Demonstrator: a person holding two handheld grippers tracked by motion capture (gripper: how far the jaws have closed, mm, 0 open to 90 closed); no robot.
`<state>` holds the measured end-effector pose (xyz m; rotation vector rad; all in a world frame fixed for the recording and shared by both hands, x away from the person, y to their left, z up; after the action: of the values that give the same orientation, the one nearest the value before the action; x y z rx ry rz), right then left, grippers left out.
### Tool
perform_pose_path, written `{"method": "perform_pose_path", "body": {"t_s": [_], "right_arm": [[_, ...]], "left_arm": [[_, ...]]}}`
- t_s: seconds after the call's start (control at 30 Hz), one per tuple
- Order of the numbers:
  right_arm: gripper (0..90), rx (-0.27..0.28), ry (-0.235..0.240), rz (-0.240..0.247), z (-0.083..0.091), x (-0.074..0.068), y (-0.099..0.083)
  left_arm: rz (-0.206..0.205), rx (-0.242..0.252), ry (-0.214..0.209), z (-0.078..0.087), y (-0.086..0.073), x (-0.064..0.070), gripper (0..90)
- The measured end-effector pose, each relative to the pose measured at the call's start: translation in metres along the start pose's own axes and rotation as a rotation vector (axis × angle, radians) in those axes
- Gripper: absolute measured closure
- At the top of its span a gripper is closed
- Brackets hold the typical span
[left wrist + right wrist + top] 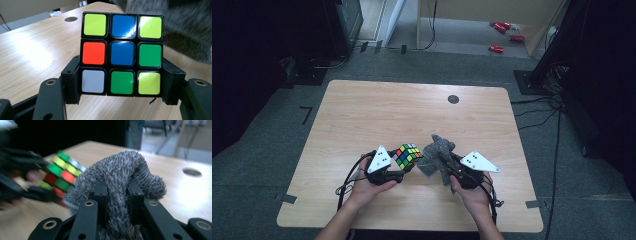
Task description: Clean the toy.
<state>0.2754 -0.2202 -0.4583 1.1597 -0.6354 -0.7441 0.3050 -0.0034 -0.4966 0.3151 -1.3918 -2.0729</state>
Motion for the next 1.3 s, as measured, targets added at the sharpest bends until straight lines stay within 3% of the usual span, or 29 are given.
{"method": "perform_pose_path", "body": {"t_s": [0.03,0.1,0.13,0.2,0.23,0.33,0.43,0.57,0.6,0.67,0.87,0.93,0.97,1.0,1.03,1.1,1.13,1.2,1.23,1.3], "right_arm": [[75.8,0.037,0.037,0.011,0.004,-0.006,0.009],[75.4,0.064,0.065,0.018,0.007,-0.013,0.017],[75.4,0.064,0.065,0.018,0.007,-0.013,0.017],[75.0,0.081,0.130,0.018,0.007,-0.027,0.025],[74.8,0.077,0.141,0.033,0.006,-0.032,0.026],[74.5,0.055,0.136,0.063,0.002,-0.038,0.024],[73.9,0.038,0.139,0.068,-0.003,-0.044,0.021],[73.0,0.011,0.131,0.153,-0.006,-0.055,0.020],[72.5,0.001,0.139,0.212,-0.008,-0.064,0.020],[72.5,-0.011,0.156,0.236,-0.009,-0.072,0.021],[73.3,-0.021,0.217,0.216,-0.013,-0.078,0.020],[74.0,-0.024,0.198,0.226,-0.013,-0.076,0.021],[73.9,-0.016,0.146,0.211,-0.012,-0.067,0.023],[73.9,-0.016,0.146,0.211,-0.012,-0.067,0.023],[74.2,-0.014,0.088,0.165,-0.010,-0.055,0.024],[74.3,-0.018,0.087,0.137,-0.009,-0.050,0.023],[74.5,-0.015,0.113,0.122,-0.009,-0.051,0.022],[74.4,-0.022,0.133,0.143,-0.009,-0.056,0.021],[74.3,-0.036,0.166,0.185,-0.012,-0.068,0.020],[74.2,-0.047,0.189,0.215,-0.014,-0.076,0.020]], "left_arm": [[-0.007,-0.005,0.002,-0.001,-0.001,0.001,34.8],[-0.016,-0.016,-0.005,-0.003,-0.002,0.004,34.8],[-0.026,-0.023,-0.005,-0.004,-0.003,0.005,34.8],[-0.034,-0.034,-0.010,-0.006,-0.004,0.009,34.9],[-0.039,-0.039,-0.013,-0.007,-0.004,0.011,34.9],[-0.065,-0.050,-0.029,-0.008,-0.003,0.019,34.9],[-0.100,-0.082,0.004,-0.010,-0.004,0.024,34.9],[-0.133,-0.128,0.046,-0.012,-0.004,0.026,35.0],[-0.151,-0.144,0.059,-0.013,-0.004,0.029,35.0],[-0.164,-0.151,0.065,-0.012,-0.003,0.031,35.0],[-0.209,-0.138,0.115,-0.009,0.003,0.039,35.2],[-0.211,-0.143,0.110,-0.008,0.004,0.038,35.2],[-0.207,-0.143,0.108,-0.008,0.004,0.038,35.2],[-0.203,-0.141,0.104,-0.008,0.004,0.038,35.2],[-0.200,-0.142,0.103,-0.007,0.004,0.037,35.3],[-0.194,-0.142,0.097,-0.007,0.004,0.037,35.3],[-0.195,-0.141,0.098,-0.008,0.004,0.037,35.3],[-0.198,-0.151,0.099,-0.009,0.003,0.038,35.3],[-0.199,-0.155,0.099,-0.009,0.002,0.038,35.3],[-0.205,-0.157,0.101,-0.008,0.003,0.038,35.3]]}}
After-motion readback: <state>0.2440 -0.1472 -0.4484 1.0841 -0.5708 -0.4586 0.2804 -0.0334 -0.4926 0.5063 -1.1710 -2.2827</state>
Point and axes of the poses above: each handheld gripper's, and its own axes: z roughly backward along the jaws, y roughly out of its top, x roughly to its right, the point moved 5 cm from there along -z, roughly forward along the jaws, and after that the axes turned 10 degrees about z, right-handed, at the moved point
